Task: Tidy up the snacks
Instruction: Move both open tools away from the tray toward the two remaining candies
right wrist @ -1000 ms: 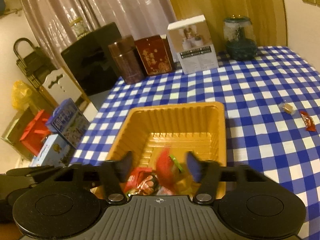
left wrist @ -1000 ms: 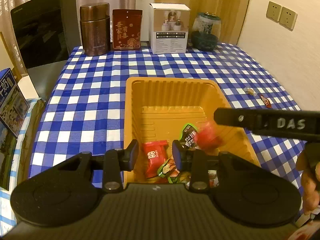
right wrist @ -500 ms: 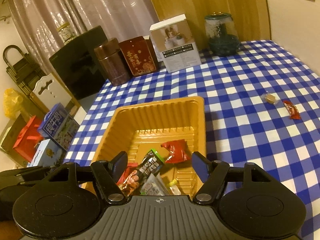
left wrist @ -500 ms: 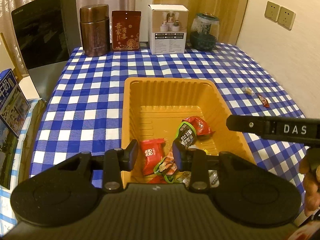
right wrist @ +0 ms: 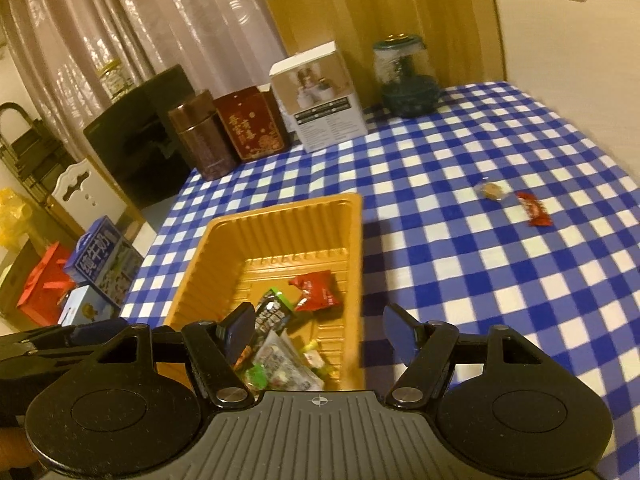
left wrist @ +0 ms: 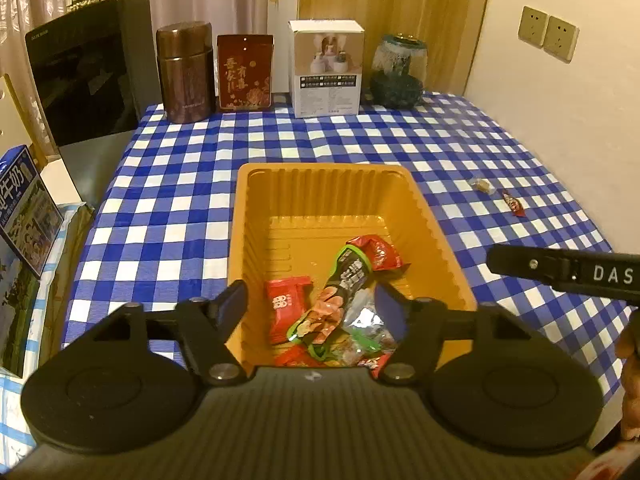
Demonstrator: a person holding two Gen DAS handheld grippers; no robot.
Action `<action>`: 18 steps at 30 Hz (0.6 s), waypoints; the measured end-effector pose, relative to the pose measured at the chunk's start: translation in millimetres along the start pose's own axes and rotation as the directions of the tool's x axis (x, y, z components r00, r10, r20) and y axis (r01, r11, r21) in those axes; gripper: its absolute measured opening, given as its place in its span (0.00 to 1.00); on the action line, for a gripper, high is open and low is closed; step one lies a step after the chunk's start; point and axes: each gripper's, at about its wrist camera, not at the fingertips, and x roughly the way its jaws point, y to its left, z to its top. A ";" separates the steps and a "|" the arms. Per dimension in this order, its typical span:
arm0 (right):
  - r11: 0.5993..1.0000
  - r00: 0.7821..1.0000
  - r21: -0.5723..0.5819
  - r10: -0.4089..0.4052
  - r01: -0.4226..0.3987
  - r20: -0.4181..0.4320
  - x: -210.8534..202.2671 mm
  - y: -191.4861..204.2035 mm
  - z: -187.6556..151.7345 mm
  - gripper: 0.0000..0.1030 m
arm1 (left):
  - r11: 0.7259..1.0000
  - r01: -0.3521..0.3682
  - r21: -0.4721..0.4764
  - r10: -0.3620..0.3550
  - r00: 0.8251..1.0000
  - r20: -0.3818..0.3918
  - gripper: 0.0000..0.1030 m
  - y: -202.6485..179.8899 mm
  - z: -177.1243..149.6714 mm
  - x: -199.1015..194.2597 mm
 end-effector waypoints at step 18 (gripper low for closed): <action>0.991 0.991 -0.021 -0.132 0.133 0.032 -52.3 -37.1 -19.6 0.69 | 0.998 0.064 0.001 -0.064 0.997 0.048 1.00 -51.1 -5.4 -17.3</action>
